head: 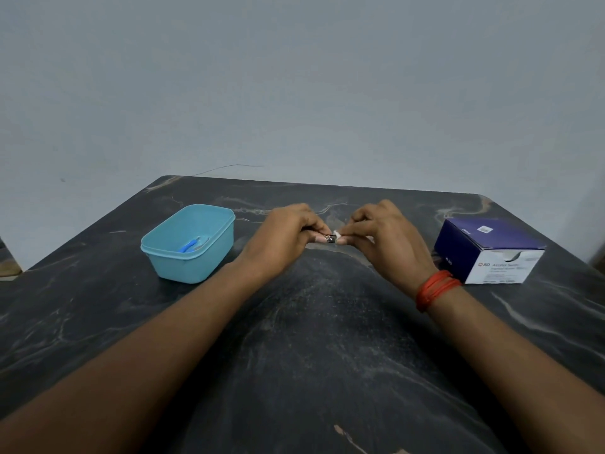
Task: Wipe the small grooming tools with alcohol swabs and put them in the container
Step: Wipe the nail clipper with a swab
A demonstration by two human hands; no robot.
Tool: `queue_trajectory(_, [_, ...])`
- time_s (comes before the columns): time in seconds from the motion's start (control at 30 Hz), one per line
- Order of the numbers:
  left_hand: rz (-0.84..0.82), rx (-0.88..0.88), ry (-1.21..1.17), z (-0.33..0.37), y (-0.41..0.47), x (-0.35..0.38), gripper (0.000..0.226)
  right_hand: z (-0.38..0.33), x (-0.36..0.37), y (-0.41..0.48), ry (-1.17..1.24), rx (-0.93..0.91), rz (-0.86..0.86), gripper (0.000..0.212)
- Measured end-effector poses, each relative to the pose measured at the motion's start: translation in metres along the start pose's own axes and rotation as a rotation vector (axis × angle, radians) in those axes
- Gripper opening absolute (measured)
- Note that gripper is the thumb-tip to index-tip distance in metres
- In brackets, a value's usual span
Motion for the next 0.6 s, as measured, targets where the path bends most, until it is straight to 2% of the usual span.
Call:
queue_trajectory(0.17, [0.009, 0.074, 0.087, 0.003, 0.001, 0.000, 0.016, -0.002, 0.005, 0.002, -0.006, 0.029, -0.064, 0.024])
queue_trajectory(0.27, [0.026, 0.032, 0.019, -0.001, 0.001, -0.003, 0.015, 0.009, 0.004, -0.001, -0.009, 0.091, -0.123, 0.024])
queue_trajectory(0.47, [-0.006, -0.005, -0.020, 0.004, -0.002, 0.003, 0.015, 0.003, 0.004, -0.001, 0.105, 0.050, -0.057, 0.024])
queue_trajectory(0.6, [0.036, -0.072, -0.088, -0.003, -0.002, -0.001, 0.014, 0.008, 0.004, 0.000, 0.070, 0.084, -0.095, 0.027])
Point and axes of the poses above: each hand's wrist, its own y-axis towards the middle knuckle, its own x-axis out of the palm, z = x × y, the point moved 6 cm from there along y, towards the middle knuckle, and after that the axes turned 9 degrees about y, right-handed, at the moved point
